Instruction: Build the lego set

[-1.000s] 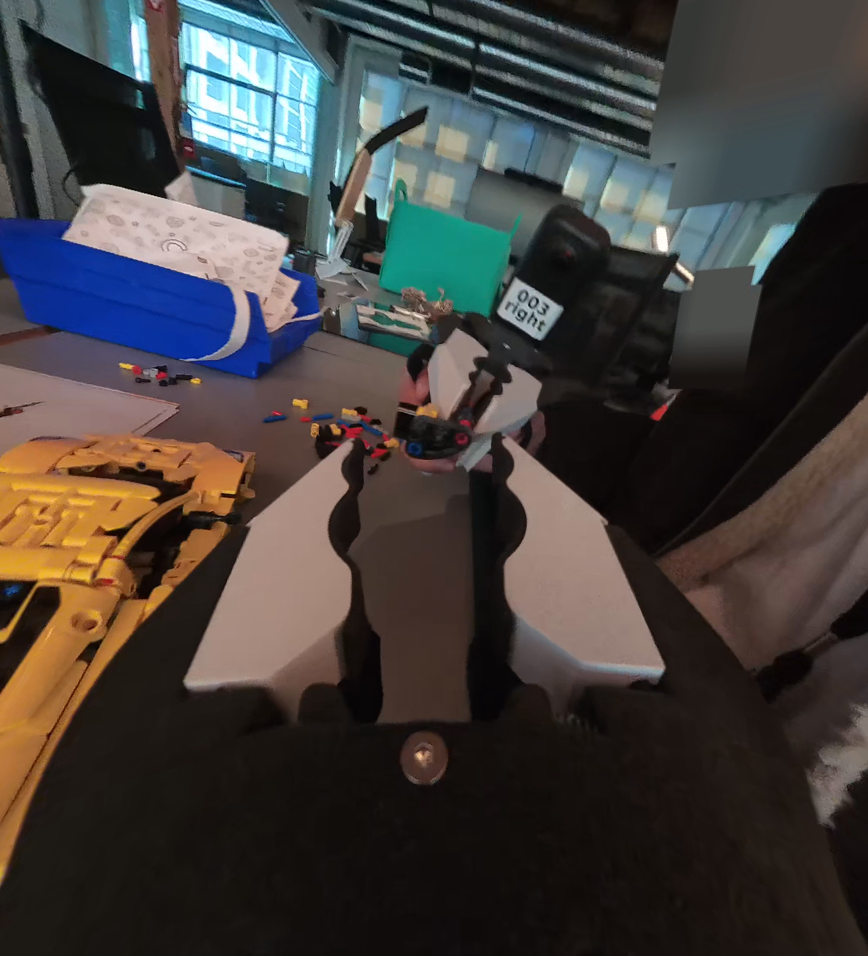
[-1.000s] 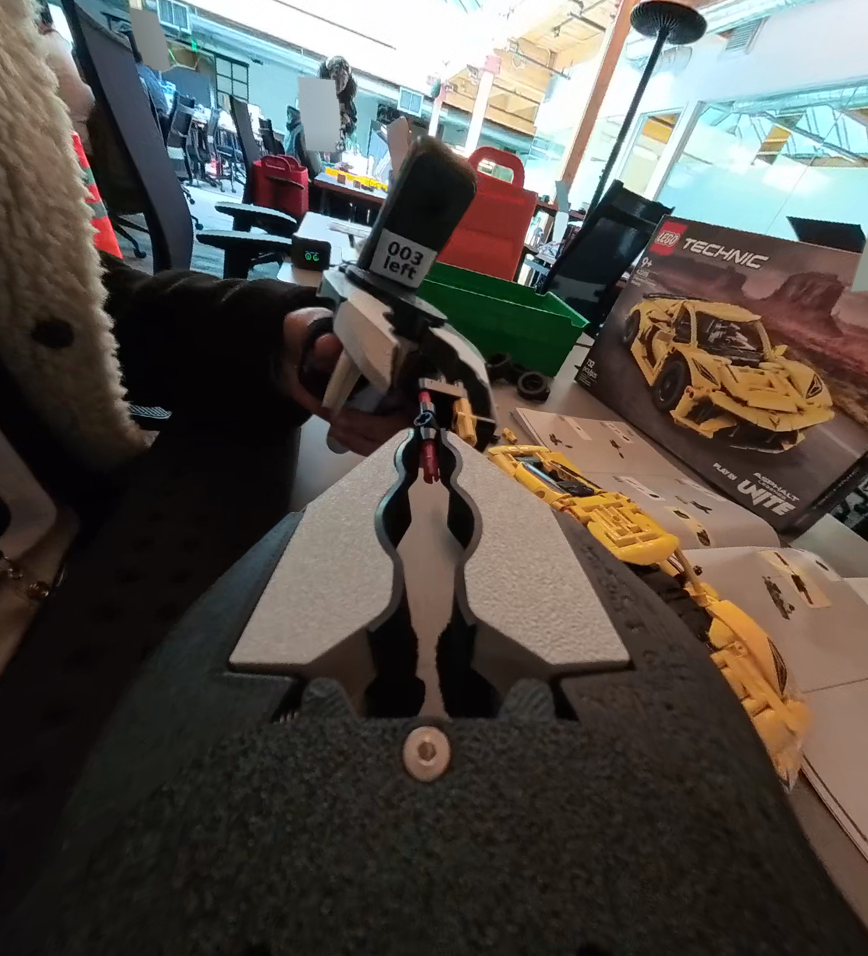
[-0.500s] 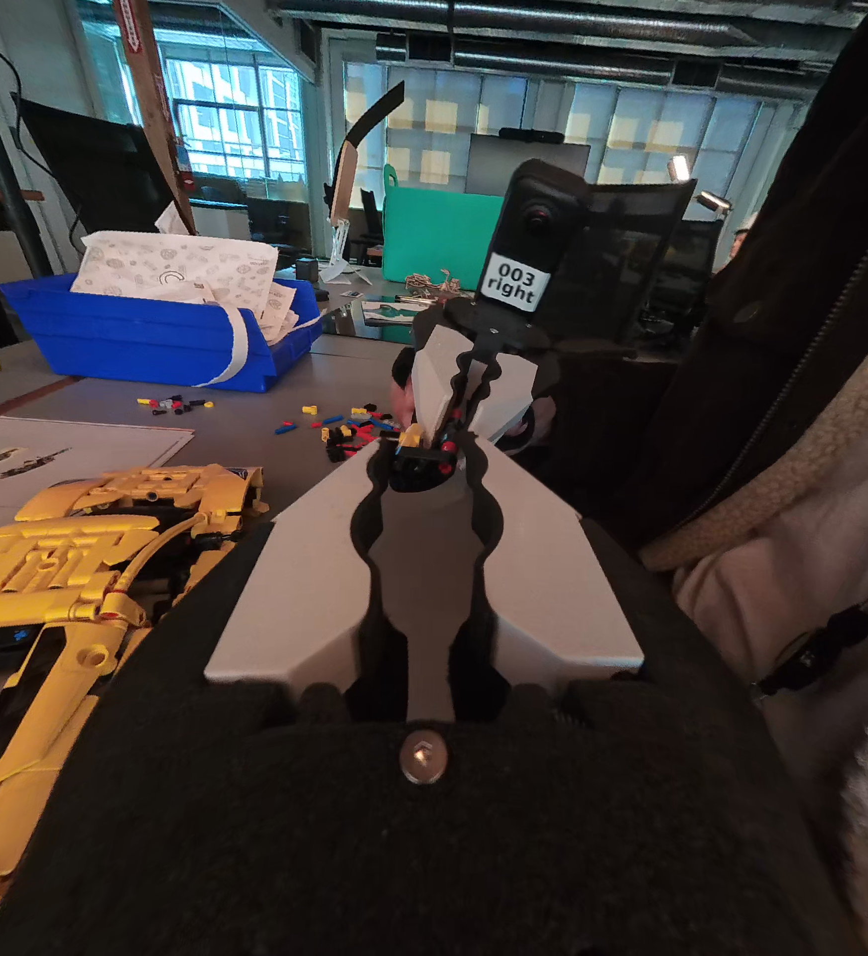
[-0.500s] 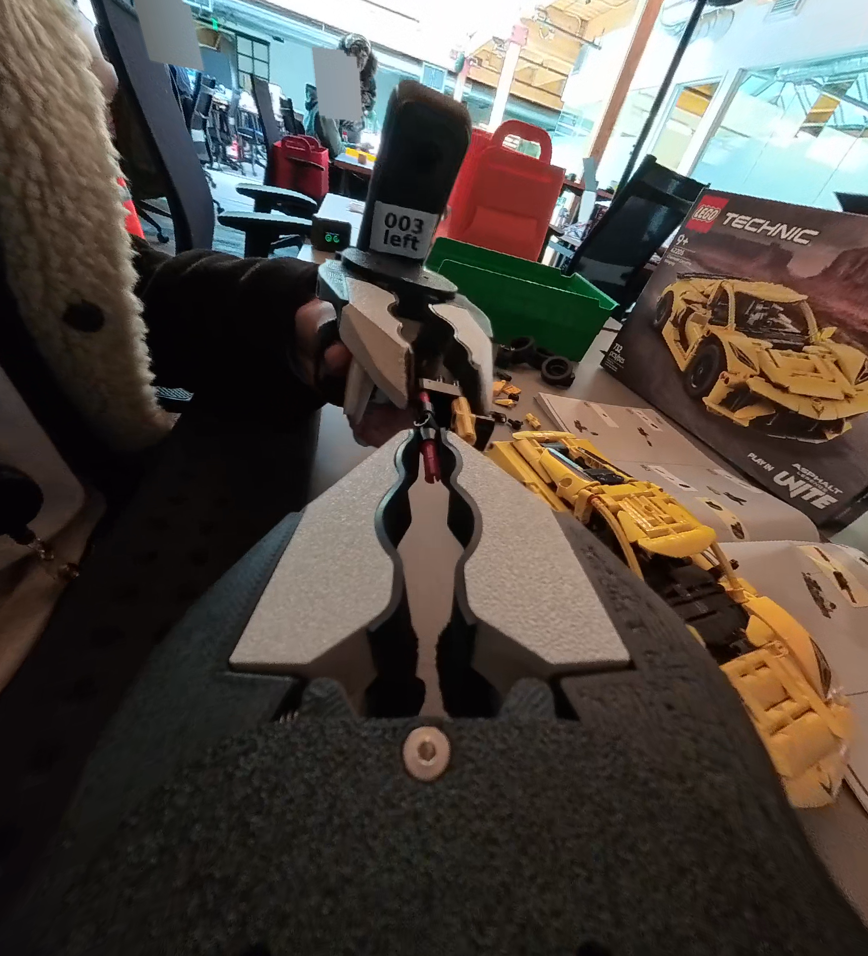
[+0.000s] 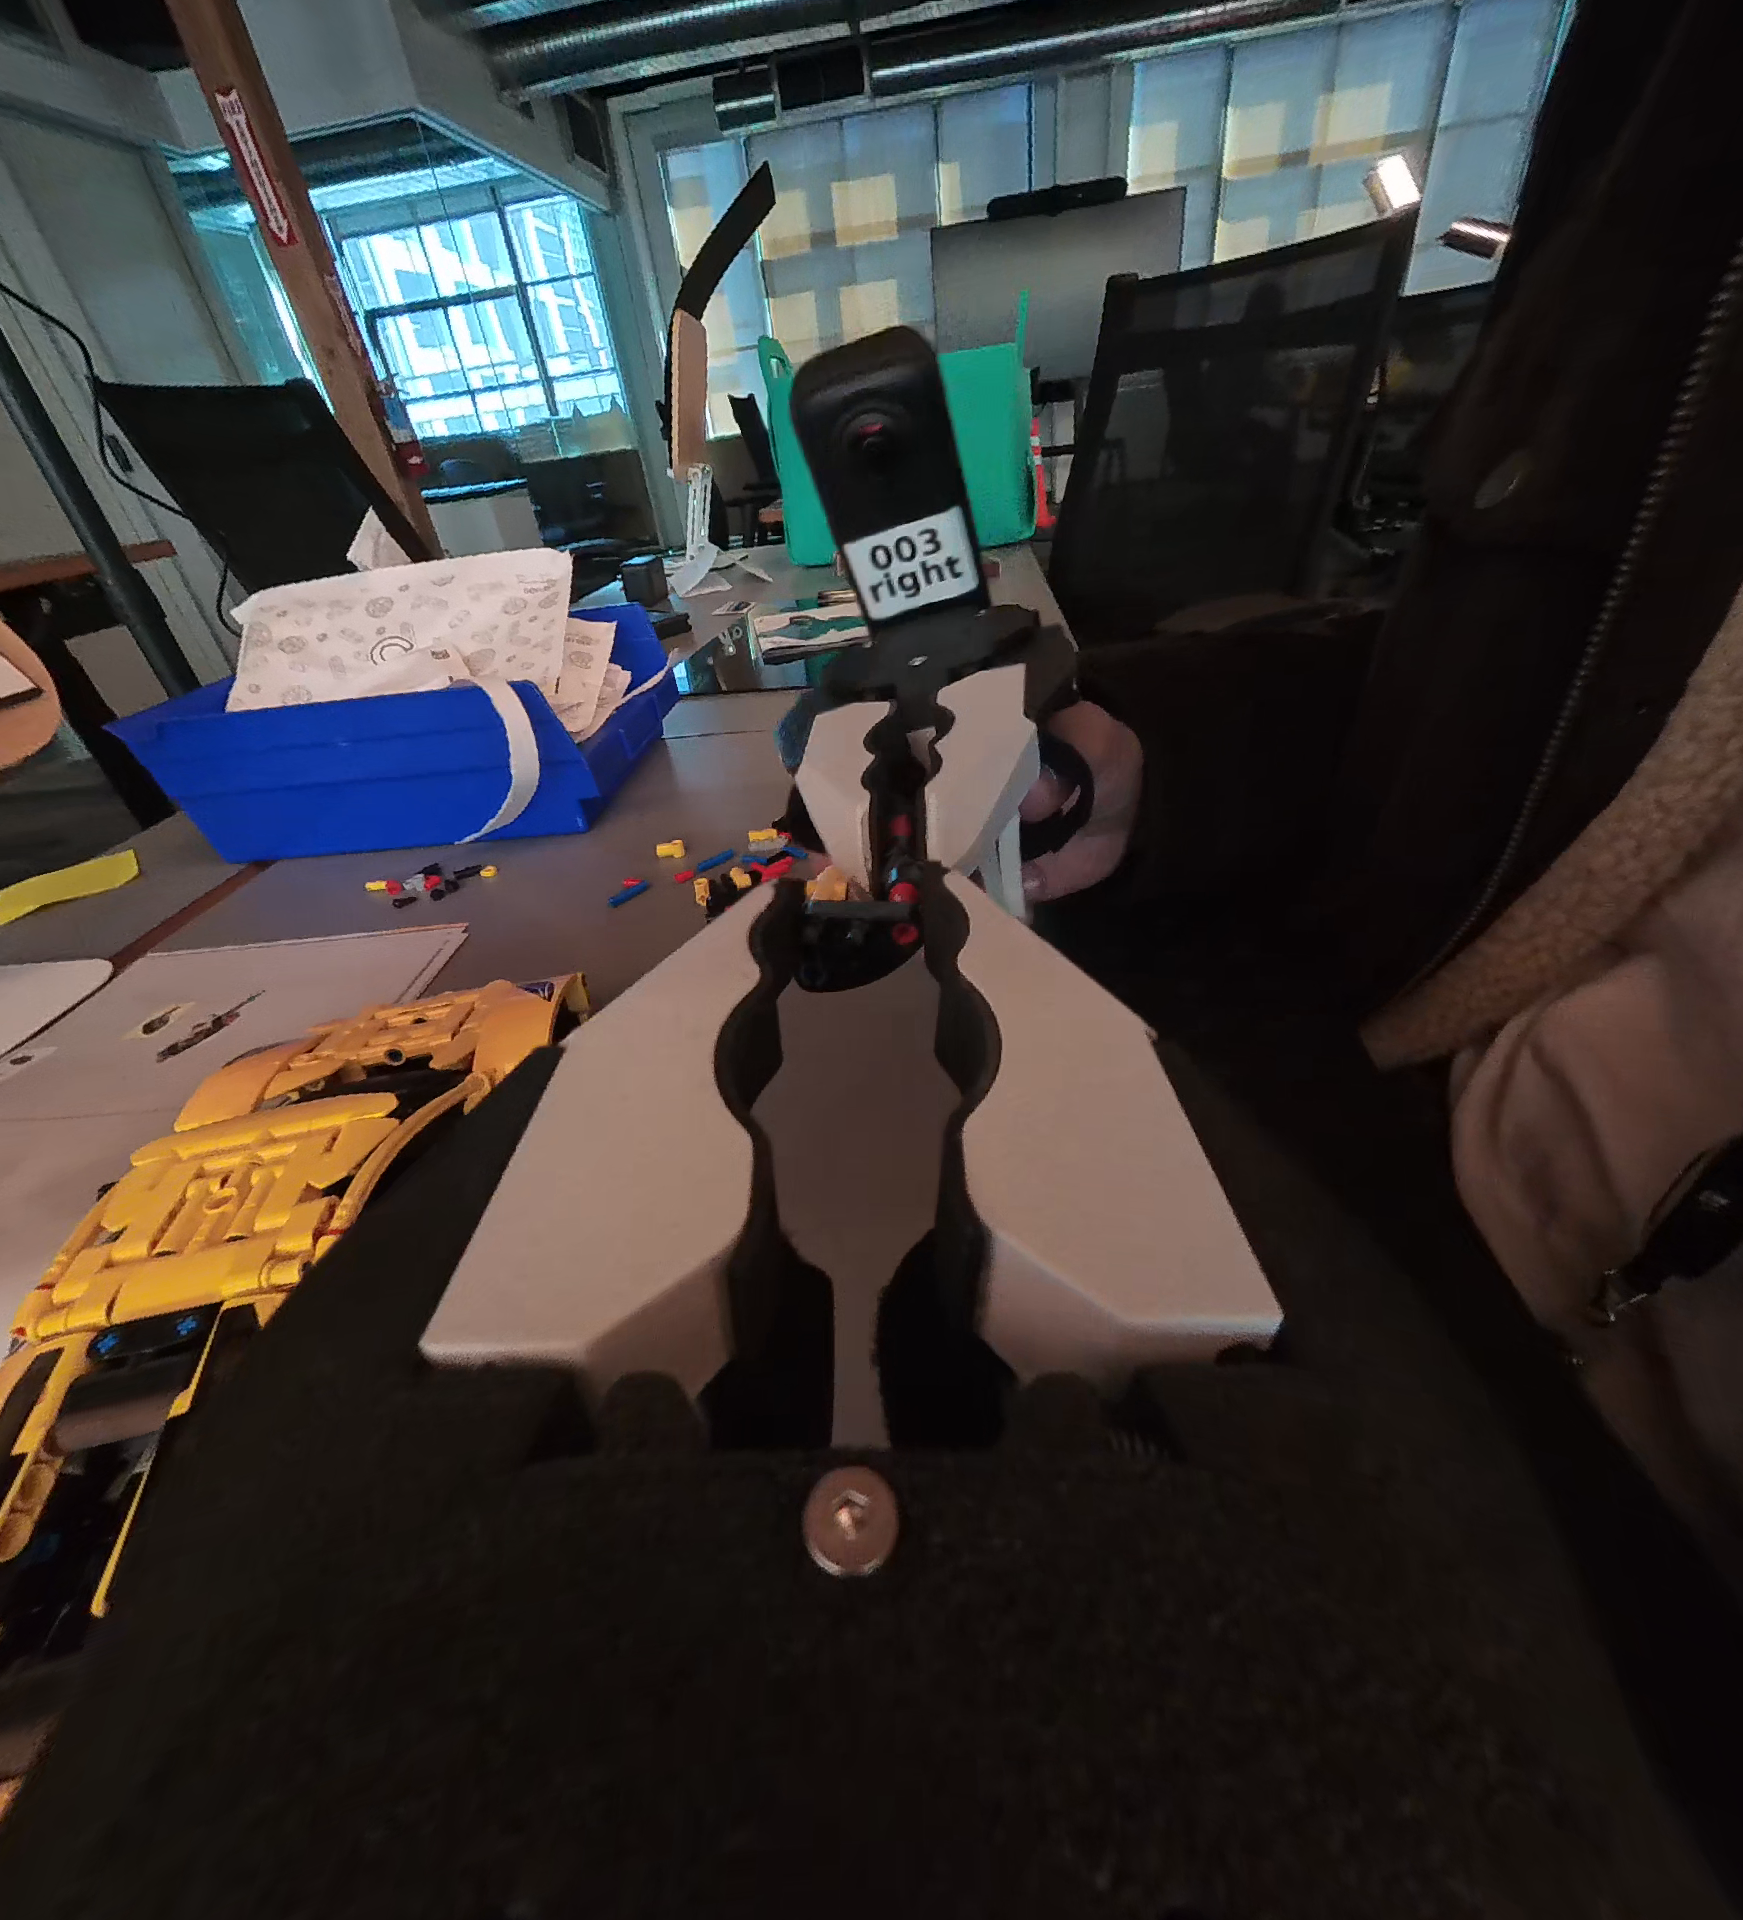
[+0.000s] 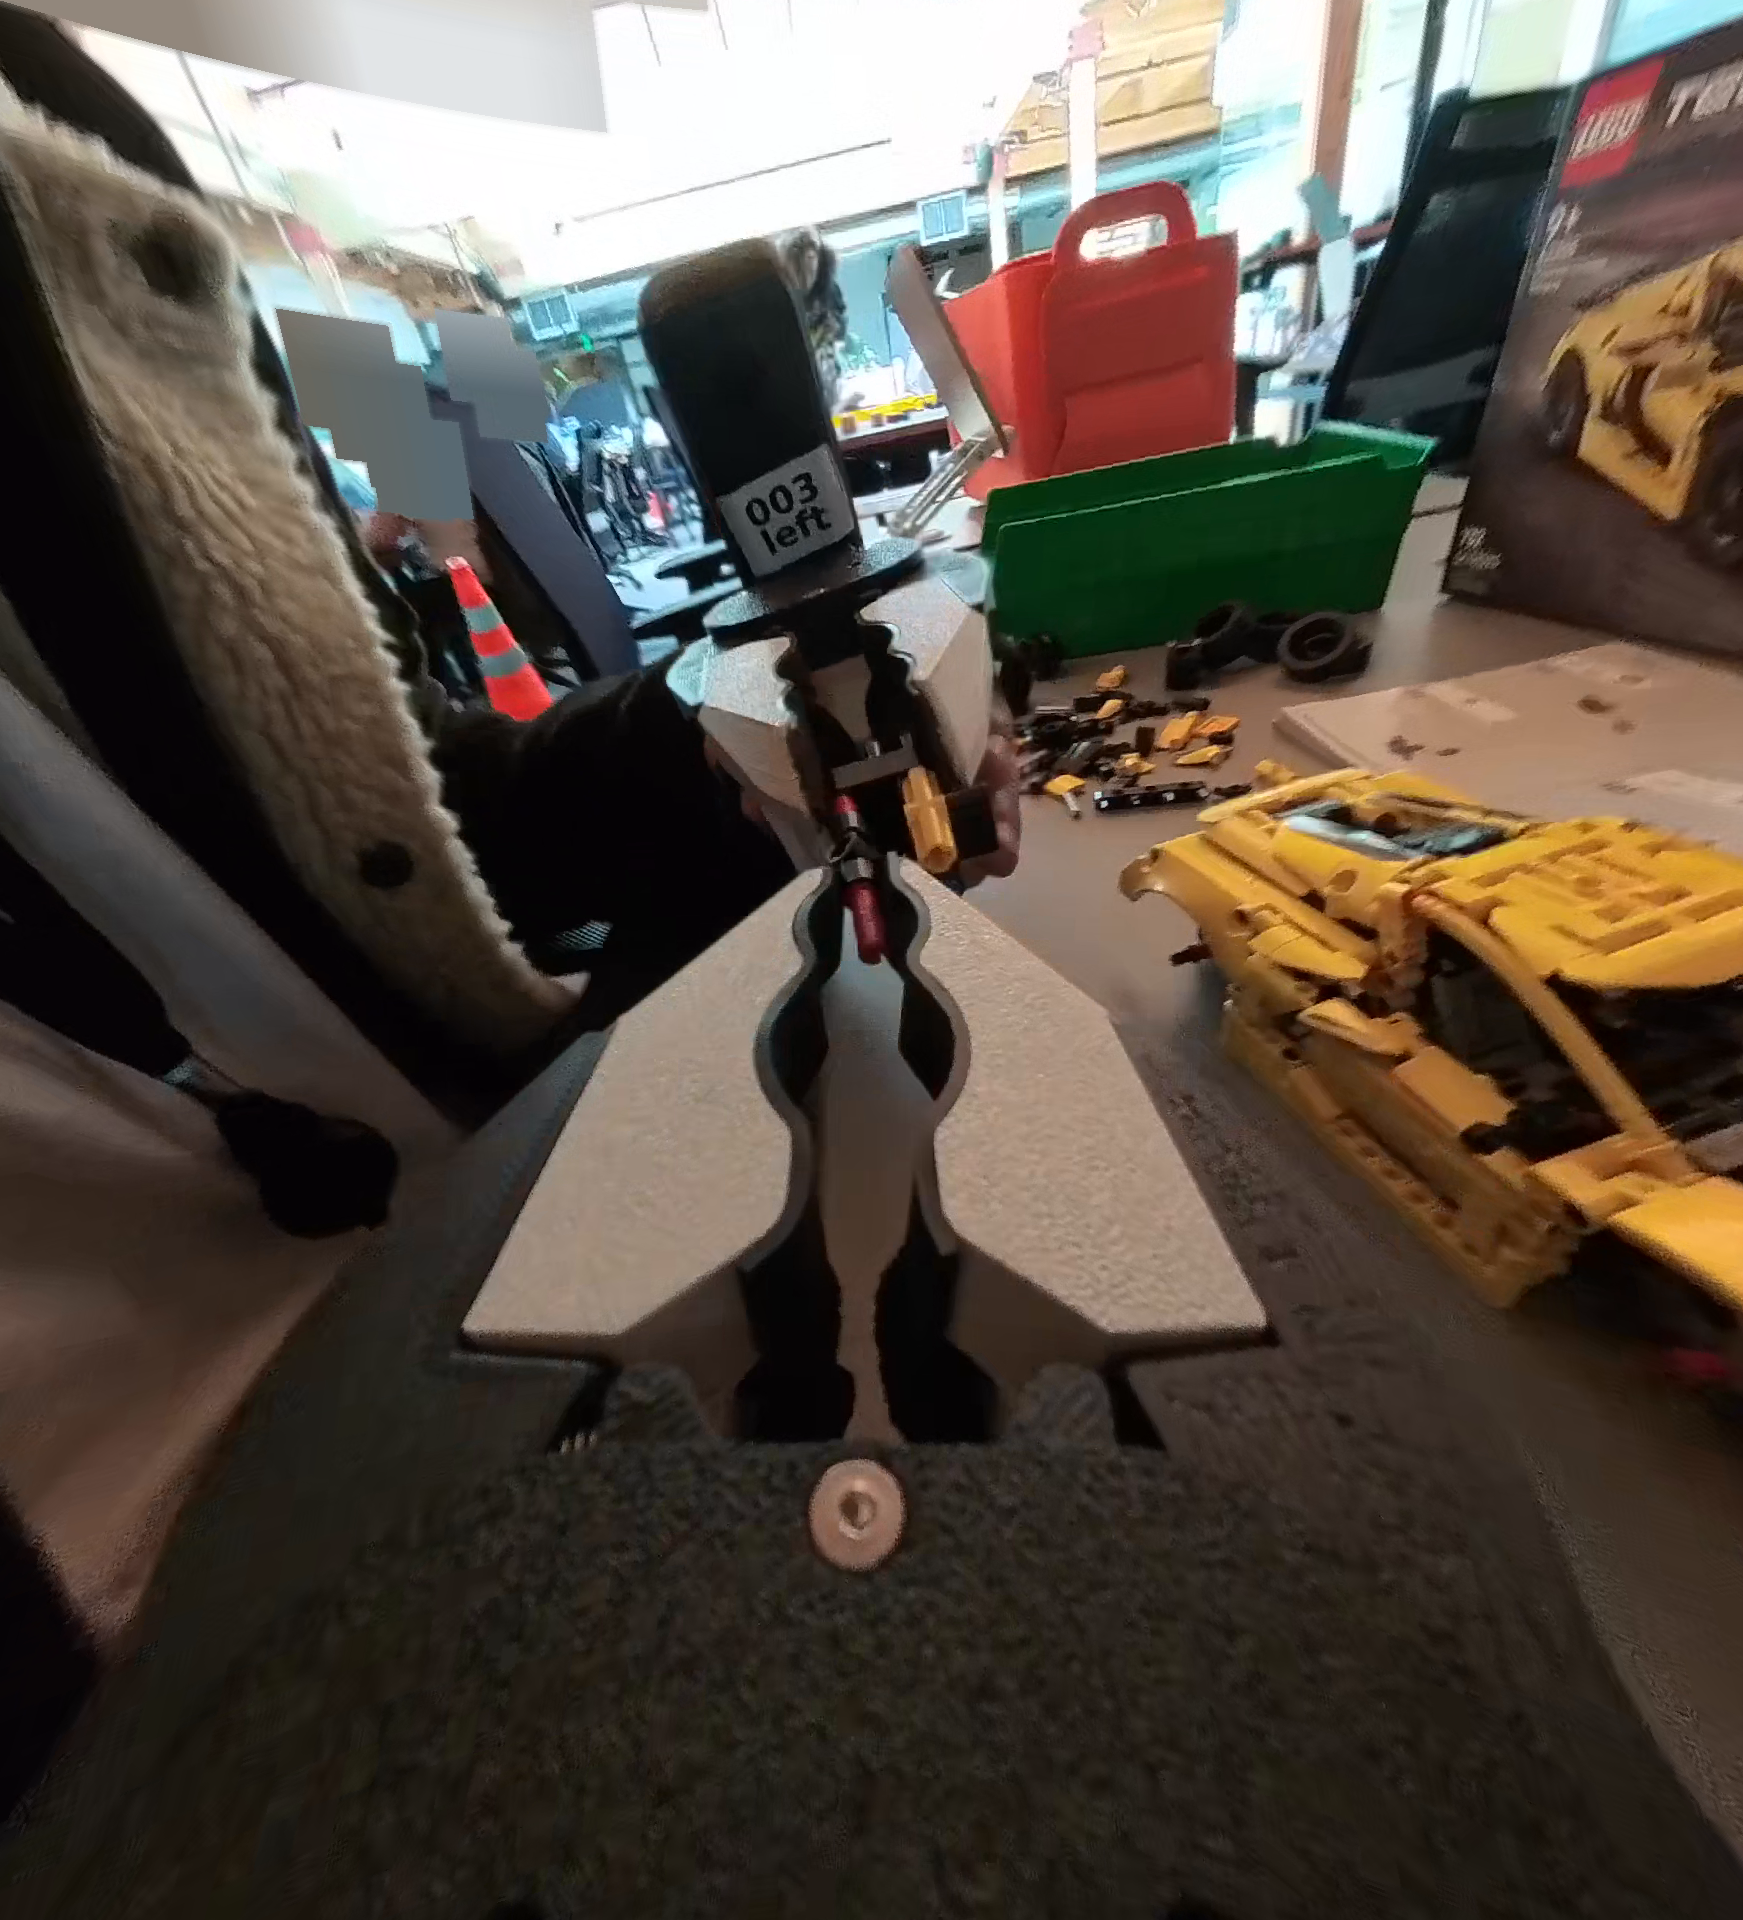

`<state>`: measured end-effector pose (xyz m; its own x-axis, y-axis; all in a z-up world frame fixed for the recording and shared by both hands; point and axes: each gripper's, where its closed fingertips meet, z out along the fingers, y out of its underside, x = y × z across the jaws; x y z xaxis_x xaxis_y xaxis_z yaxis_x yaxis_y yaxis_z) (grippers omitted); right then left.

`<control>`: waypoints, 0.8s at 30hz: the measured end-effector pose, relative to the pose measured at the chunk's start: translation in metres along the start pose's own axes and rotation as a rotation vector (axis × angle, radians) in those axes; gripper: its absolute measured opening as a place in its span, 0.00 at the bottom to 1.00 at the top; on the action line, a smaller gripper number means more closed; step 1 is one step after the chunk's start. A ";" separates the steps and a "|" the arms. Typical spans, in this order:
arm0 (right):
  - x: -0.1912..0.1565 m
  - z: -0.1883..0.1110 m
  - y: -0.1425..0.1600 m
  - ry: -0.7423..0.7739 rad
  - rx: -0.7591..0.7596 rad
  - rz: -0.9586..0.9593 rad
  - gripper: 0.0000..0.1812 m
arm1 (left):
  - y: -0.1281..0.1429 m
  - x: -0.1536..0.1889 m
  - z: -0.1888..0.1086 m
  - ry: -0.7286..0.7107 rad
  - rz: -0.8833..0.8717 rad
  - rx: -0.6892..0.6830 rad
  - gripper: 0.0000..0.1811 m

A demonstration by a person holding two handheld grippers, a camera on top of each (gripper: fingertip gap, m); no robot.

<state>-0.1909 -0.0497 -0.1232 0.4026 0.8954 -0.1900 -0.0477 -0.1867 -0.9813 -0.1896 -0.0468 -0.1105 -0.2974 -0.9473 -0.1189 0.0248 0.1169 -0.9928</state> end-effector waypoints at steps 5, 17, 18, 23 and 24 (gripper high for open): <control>0.002 -0.001 0.004 -0.023 -0.005 0.209 0.03 | 0.002 -0.004 0.001 -0.056 0.090 -0.012 0.14; 0.003 -0.001 0.001 0.020 0.021 0.041 0.03 | 0.001 -0.005 0.002 -0.031 -0.077 0.023 0.14; 0.004 -0.002 0.000 0.019 0.024 0.049 0.03 | 0.001 -0.006 0.002 -0.034 -0.097 0.026 0.14; 0.012 -0.002 0.003 0.069 0.020 0.068 0.03 | 0.007 -0.014 0.003 -0.048 -0.237 0.009 0.14; 0.013 -0.002 0.004 0.079 0.008 0.063 0.04 | 0.009 -0.016 0.003 -0.044 -0.298 0.008 0.14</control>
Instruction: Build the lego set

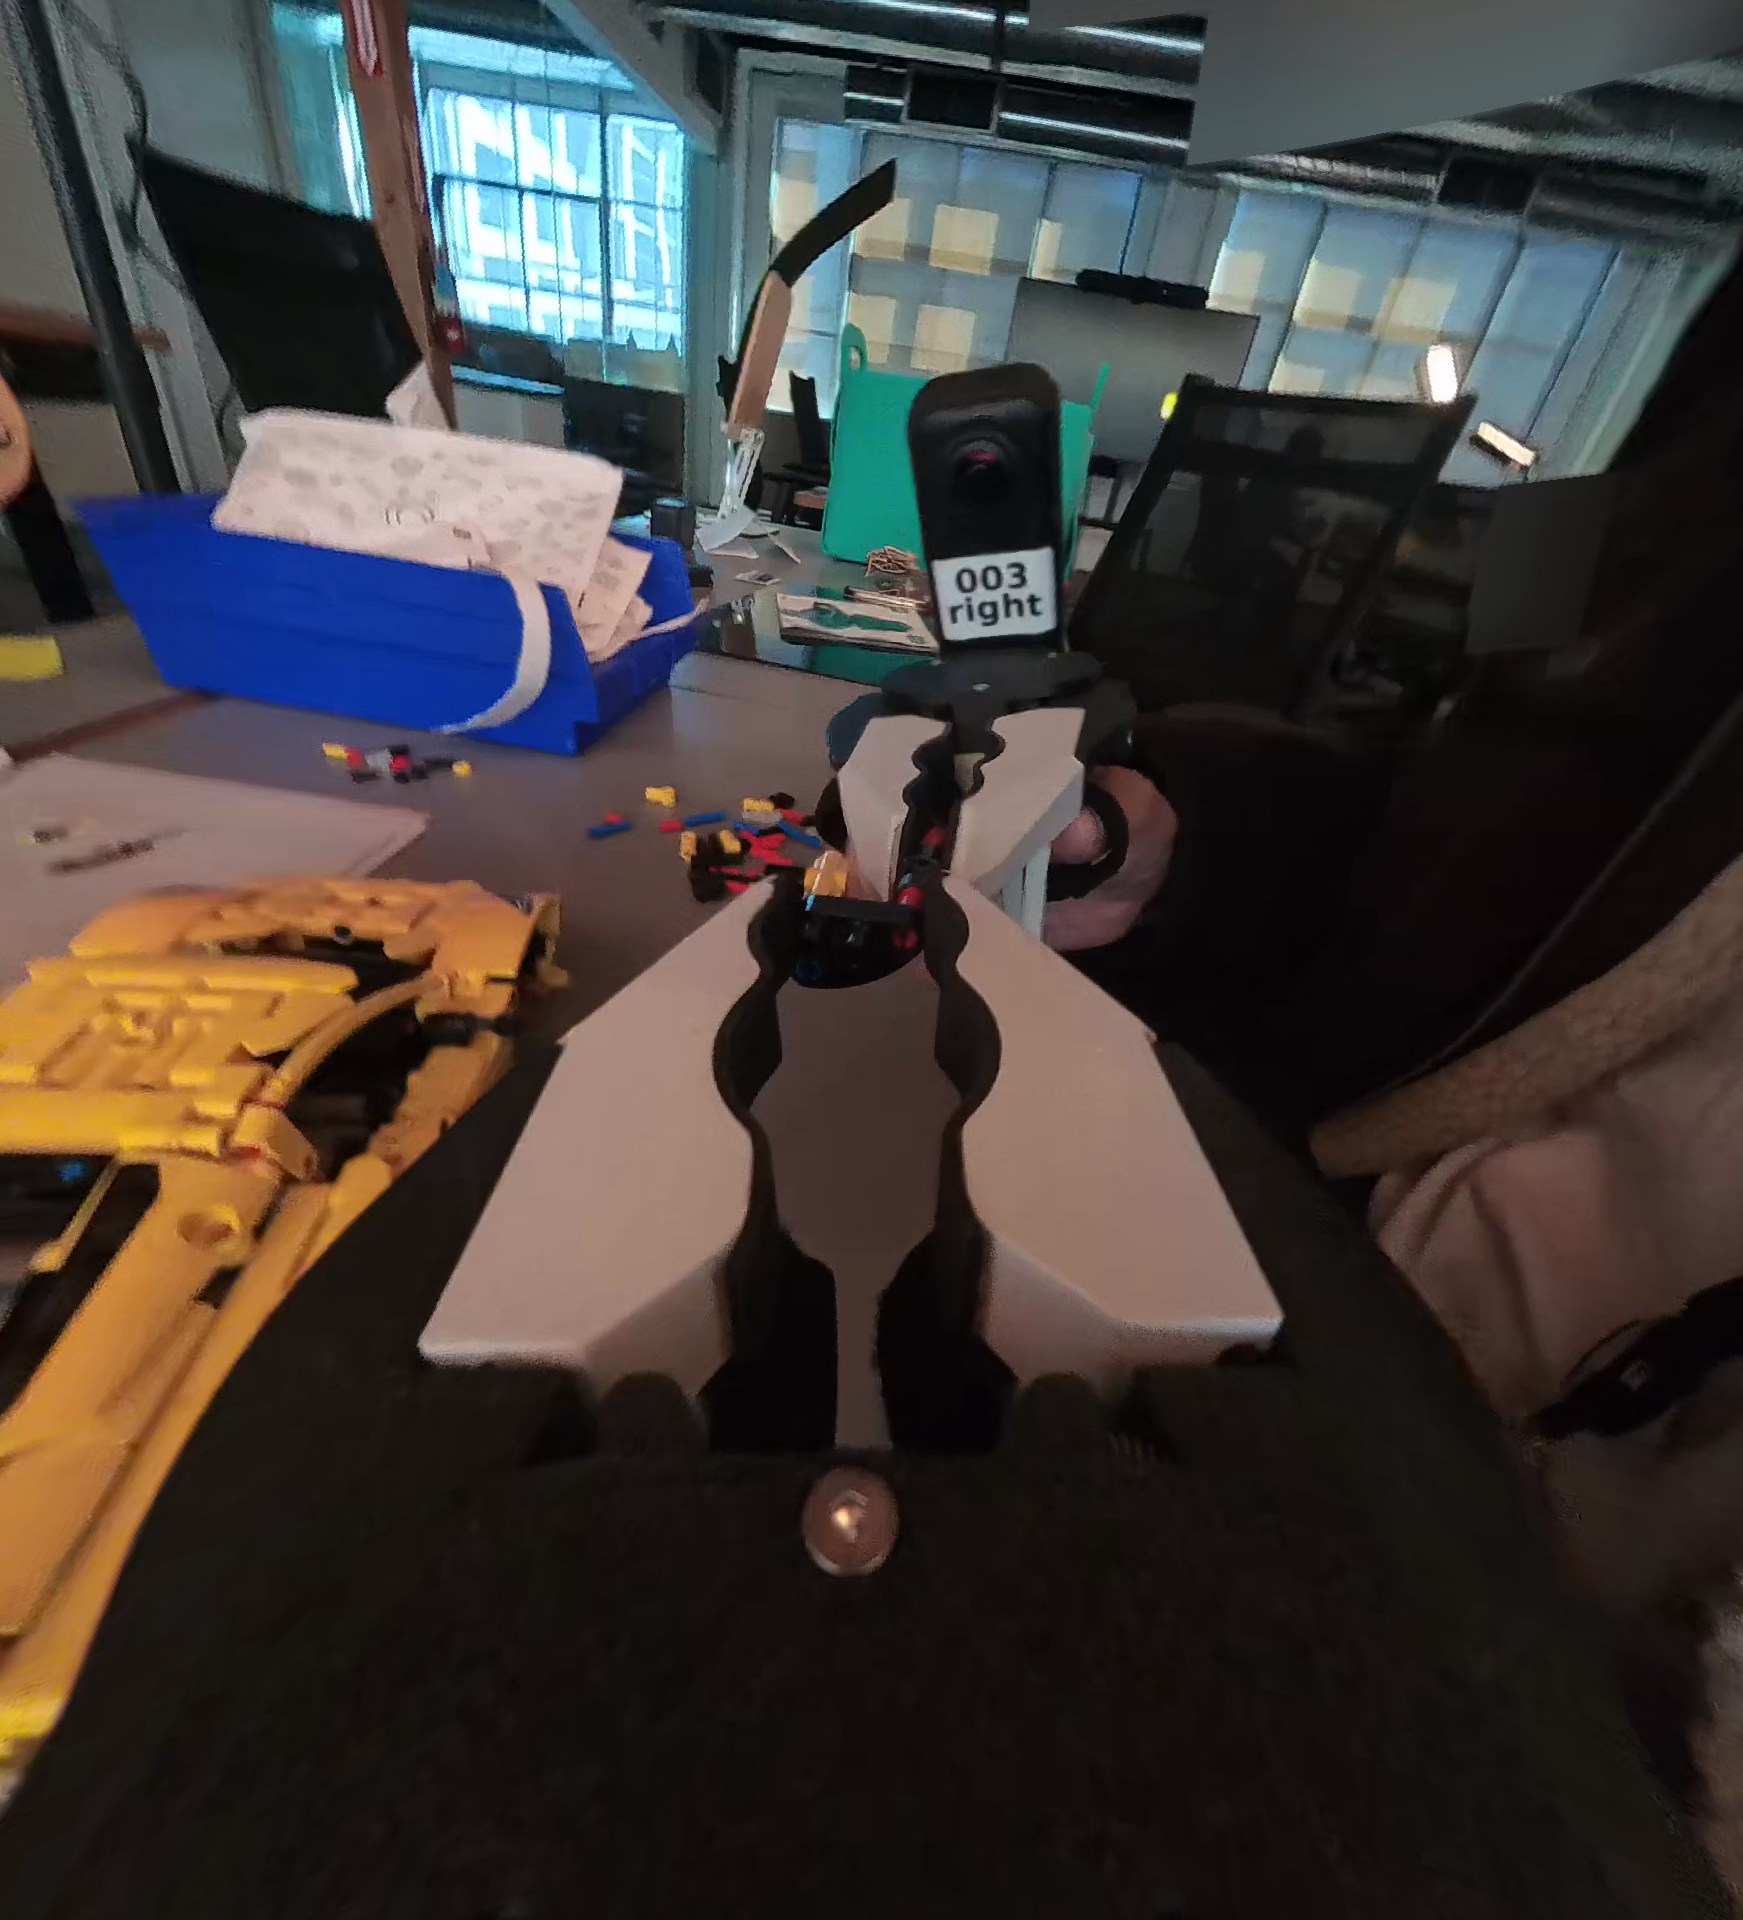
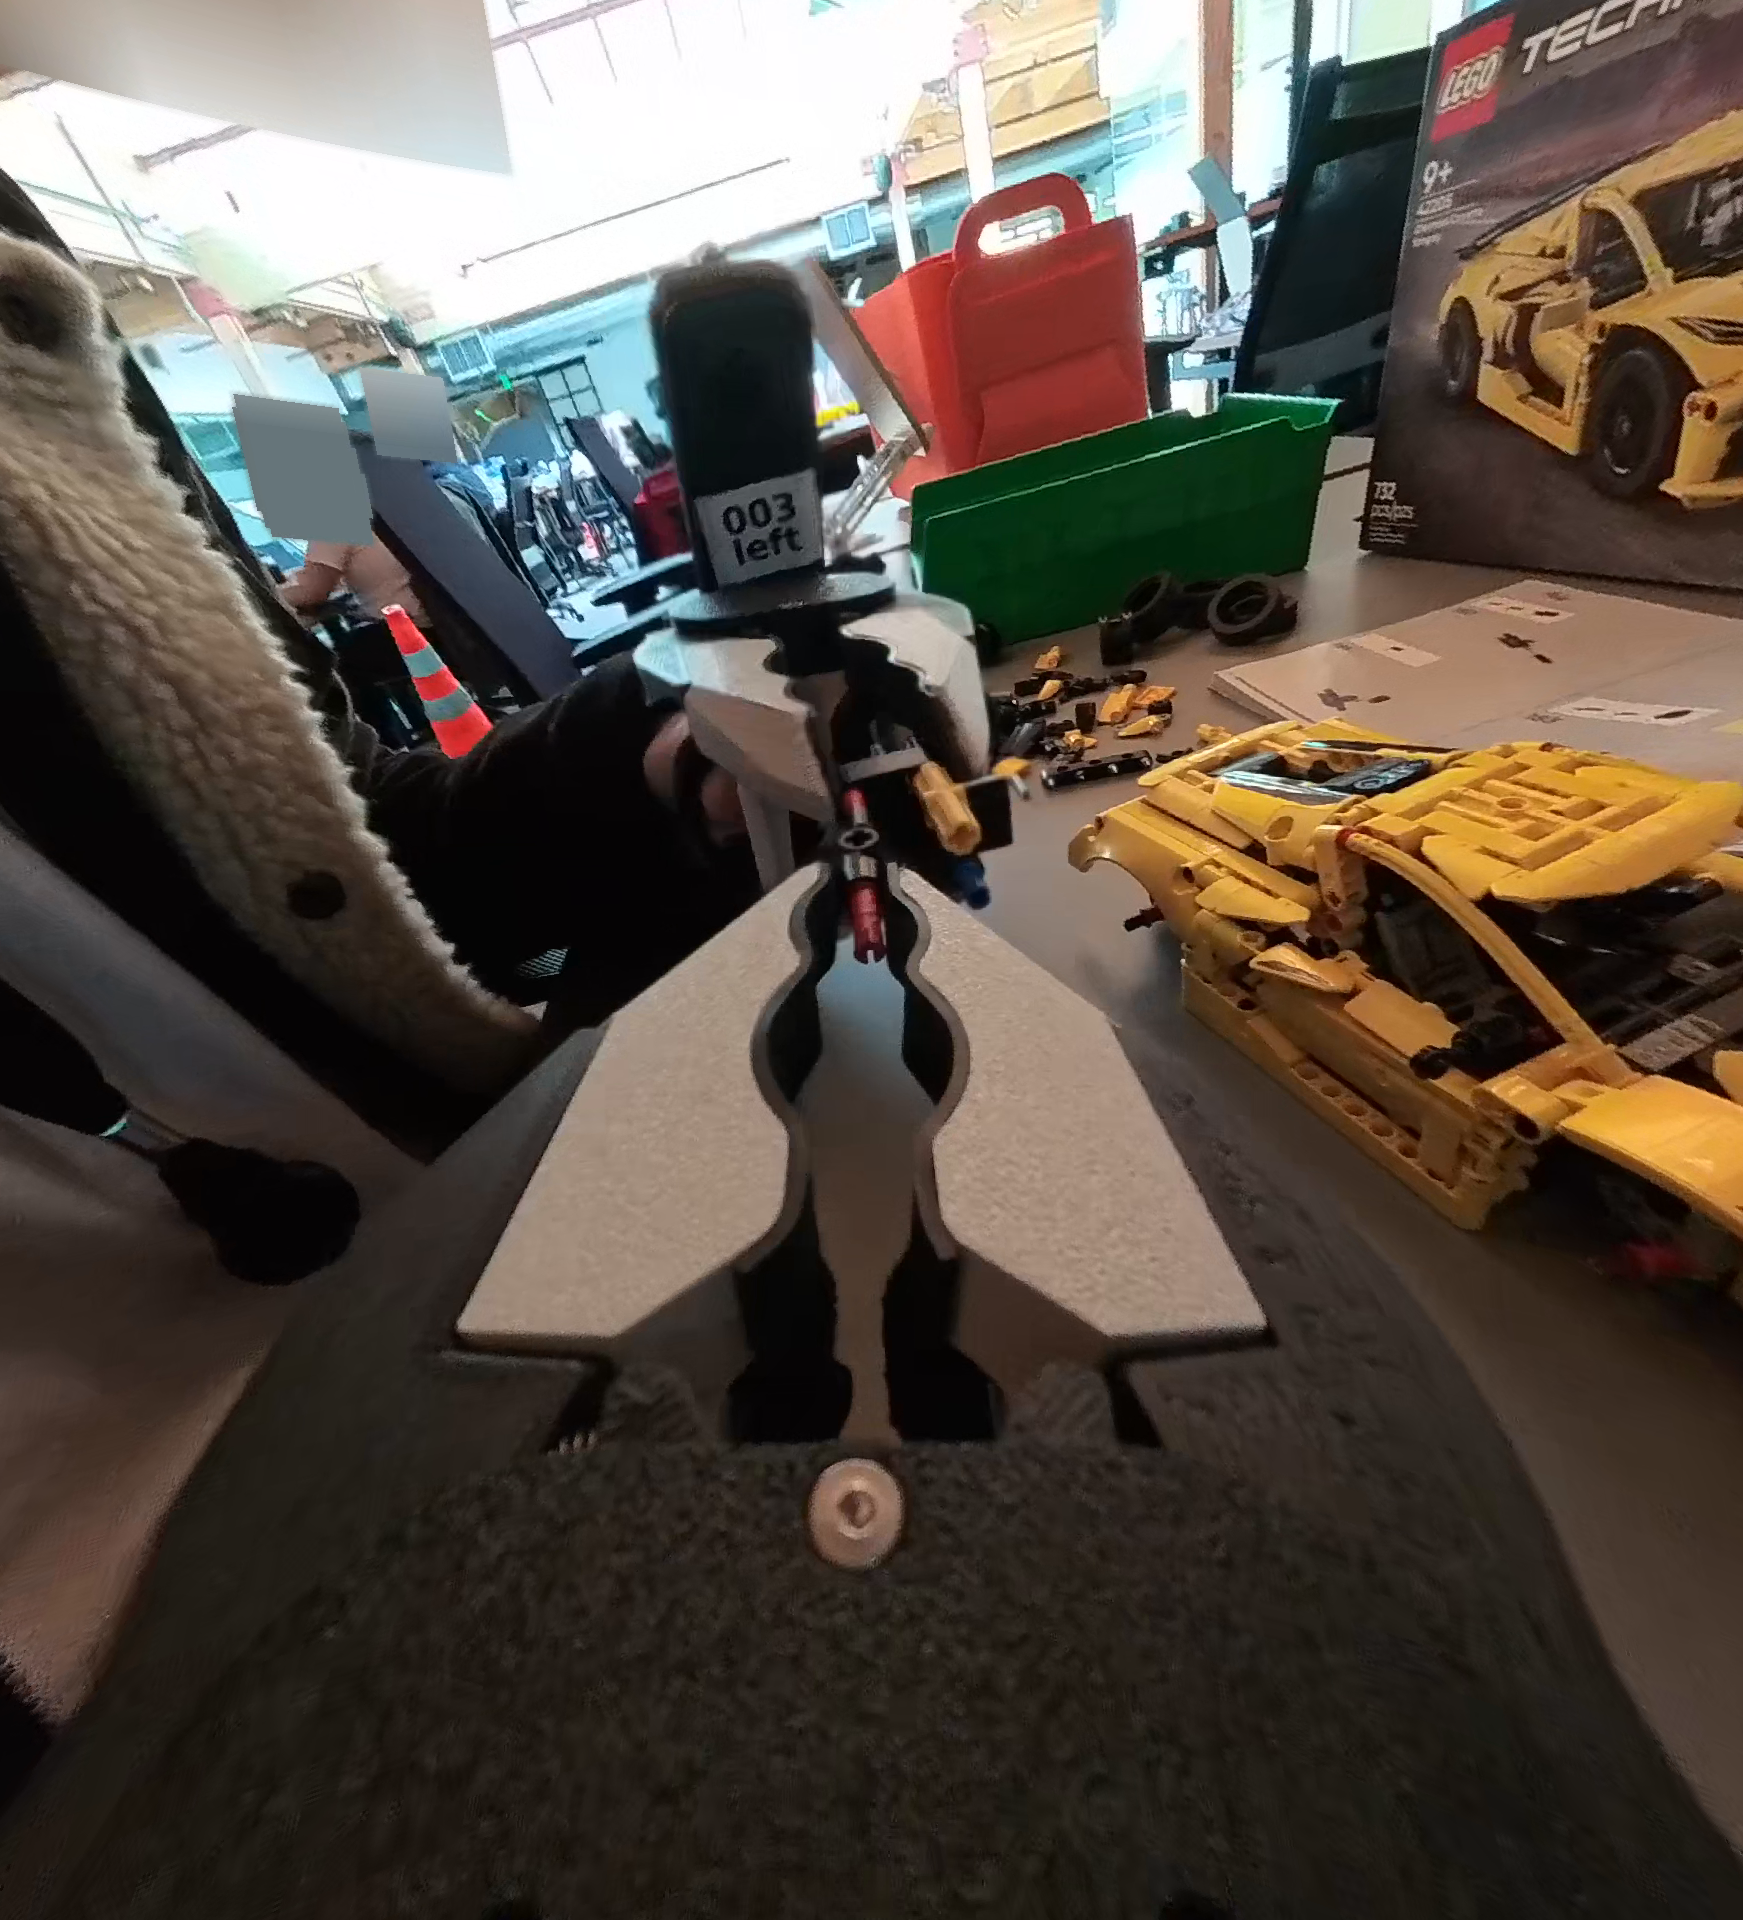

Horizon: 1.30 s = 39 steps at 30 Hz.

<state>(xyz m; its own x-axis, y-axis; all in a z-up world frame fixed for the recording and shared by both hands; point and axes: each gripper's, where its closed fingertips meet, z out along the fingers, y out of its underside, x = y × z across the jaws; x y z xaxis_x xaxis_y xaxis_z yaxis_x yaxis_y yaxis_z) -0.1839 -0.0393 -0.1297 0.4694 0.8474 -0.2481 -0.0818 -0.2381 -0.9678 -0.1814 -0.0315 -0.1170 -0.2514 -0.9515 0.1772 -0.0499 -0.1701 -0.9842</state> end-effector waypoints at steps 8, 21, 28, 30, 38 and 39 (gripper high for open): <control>-0.002 -0.001 0.007 -0.047 -0.063 0.066 0.03 | 0.006 0.001 0.001 0.042 -0.160 -0.010 0.14; 0.028 -0.017 -0.004 0.023 0.054 0.323 0.15 | -0.023 -0.021 -0.016 -0.208 0.155 0.078 0.14; 0.049 0.005 -0.003 0.455 -0.027 0.259 0.36 | -0.001 -0.043 -0.007 -0.580 0.739 -0.209 0.13; 0.048 0.012 -0.004 0.506 -0.045 0.200 0.35 | -0.002 -0.046 -0.009 -0.648 0.805 -0.242 0.13; 0.052 0.007 -0.017 0.495 -0.083 0.174 0.37 | -0.003 -0.034 -0.004 -0.663 1.028 -0.279 0.14; 0.051 0.010 -0.013 0.478 -0.113 0.176 0.39 | -0.003 -0.032 -0.003 -0.662 1.047 -0.279 0.13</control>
<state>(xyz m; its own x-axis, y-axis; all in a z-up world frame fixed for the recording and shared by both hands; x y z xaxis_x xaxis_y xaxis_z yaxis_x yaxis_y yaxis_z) -0.1681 0.0117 -0.1300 0.8084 0.4847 -0.3341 -0.1130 -0.4292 -0.8961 -0.1761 0.0006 -0.1200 0.2315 -0.5569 -0.7976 -0.3413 0.7213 -0.6027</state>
